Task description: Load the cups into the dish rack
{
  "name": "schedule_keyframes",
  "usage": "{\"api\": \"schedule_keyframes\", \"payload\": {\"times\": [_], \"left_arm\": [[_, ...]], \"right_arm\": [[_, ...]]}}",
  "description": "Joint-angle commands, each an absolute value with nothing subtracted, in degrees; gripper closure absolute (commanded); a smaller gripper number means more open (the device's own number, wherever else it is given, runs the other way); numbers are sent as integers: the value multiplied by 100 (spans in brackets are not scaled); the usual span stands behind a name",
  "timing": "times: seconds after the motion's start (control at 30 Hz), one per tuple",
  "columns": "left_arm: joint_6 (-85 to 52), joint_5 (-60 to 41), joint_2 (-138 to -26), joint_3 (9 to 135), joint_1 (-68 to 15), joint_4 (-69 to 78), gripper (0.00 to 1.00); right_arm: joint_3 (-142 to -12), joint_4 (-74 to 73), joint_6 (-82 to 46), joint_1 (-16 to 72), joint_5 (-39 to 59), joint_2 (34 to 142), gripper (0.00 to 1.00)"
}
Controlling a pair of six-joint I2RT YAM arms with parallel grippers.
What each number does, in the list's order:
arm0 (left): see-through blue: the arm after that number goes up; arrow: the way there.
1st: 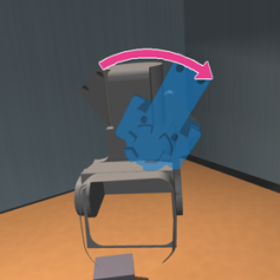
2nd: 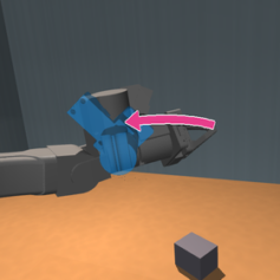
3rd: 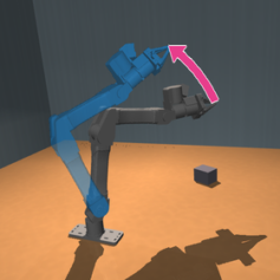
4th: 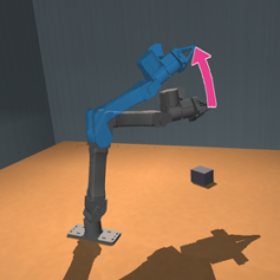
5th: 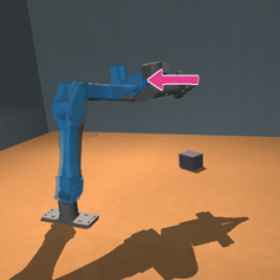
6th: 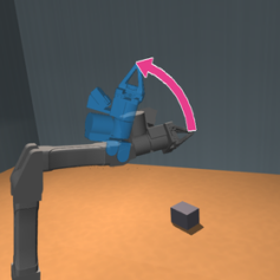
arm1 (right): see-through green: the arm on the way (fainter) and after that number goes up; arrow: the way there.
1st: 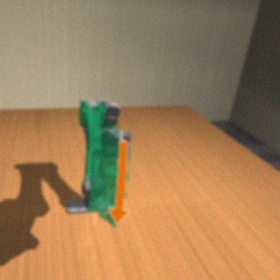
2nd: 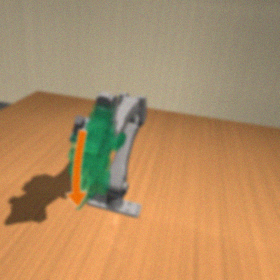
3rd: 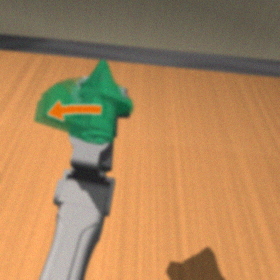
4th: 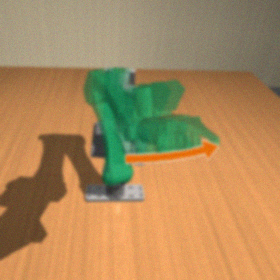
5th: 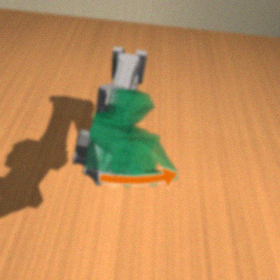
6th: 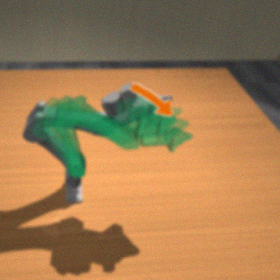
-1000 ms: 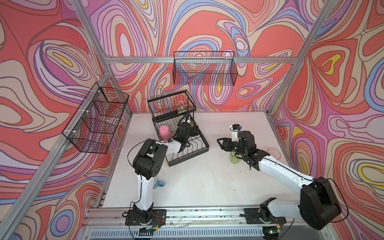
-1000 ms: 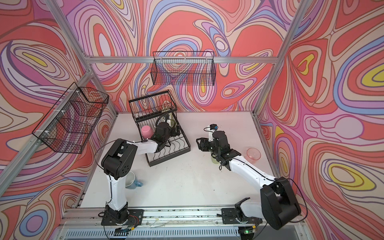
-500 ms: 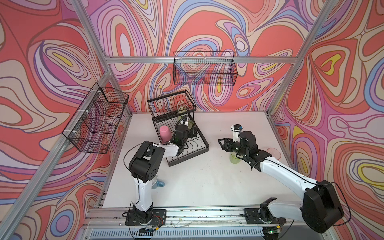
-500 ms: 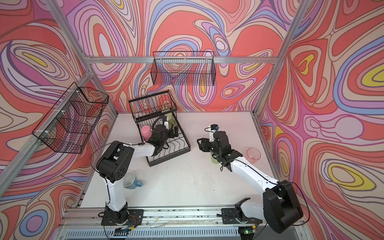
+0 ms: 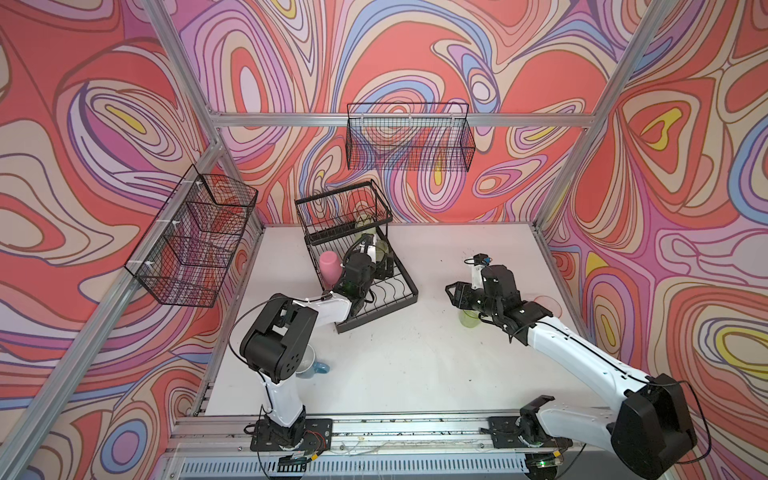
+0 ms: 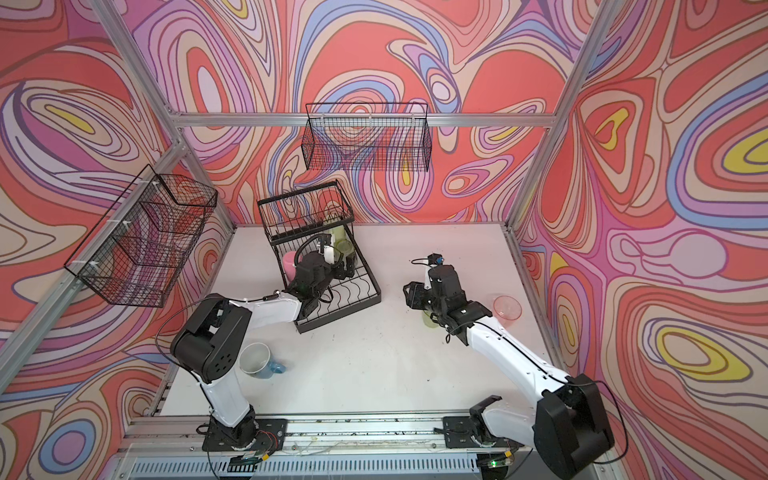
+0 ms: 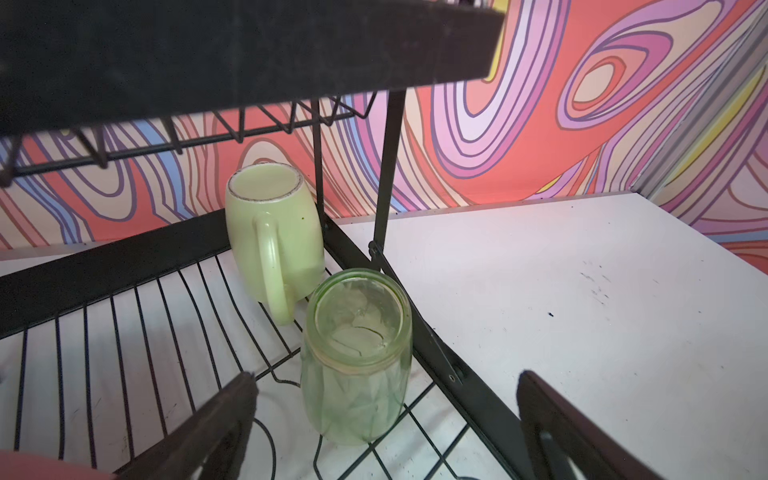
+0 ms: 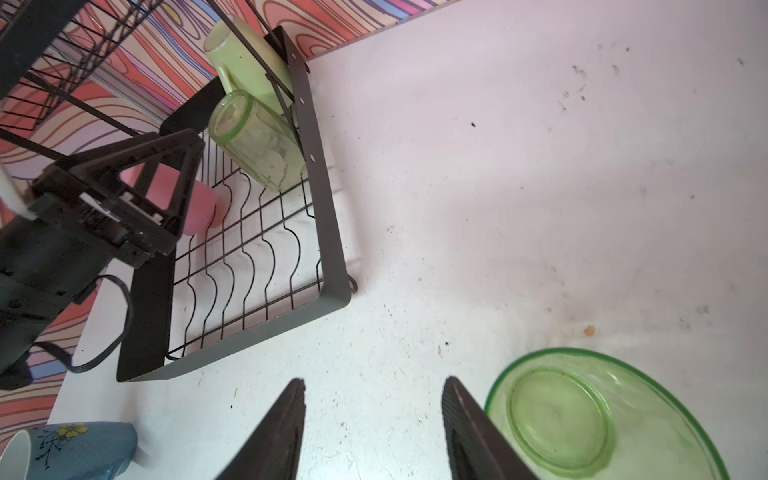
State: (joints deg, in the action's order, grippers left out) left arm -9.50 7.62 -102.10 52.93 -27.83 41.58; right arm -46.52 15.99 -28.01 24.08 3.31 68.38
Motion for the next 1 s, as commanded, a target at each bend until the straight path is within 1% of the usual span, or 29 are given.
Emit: {"api": "schedule_keyframes", "payload": {"times": [0.0,0.27,0.43,0.67,0.83,0.97], "left_arm": [[-800,686,-9900,5081,-2880,4245,1],[-770,683,-9404,4738,-3108,3833,1],[-809,684,-9132,4564,-3268,3485,1],[-827,666,-8714,4209,-3379,3203,1],[-746,647,-8496,4038,-3540,2955,1],[-718,642,-8277,3962,-3625,2684,2]], "right_arm": [[-4767,2337,-2963,2403,34,6638,47],[-4855,3050,-2978,2431,-338,6519,52],[-4933,3253,-2914,2434,-293,6720,53],[-5104,3408,-2719,2432,-393,6969,54],[-5177,3424,-2707,2435,-224,7250,54],[-5242,3427,-2651,2432,-175,7446,57]]}}
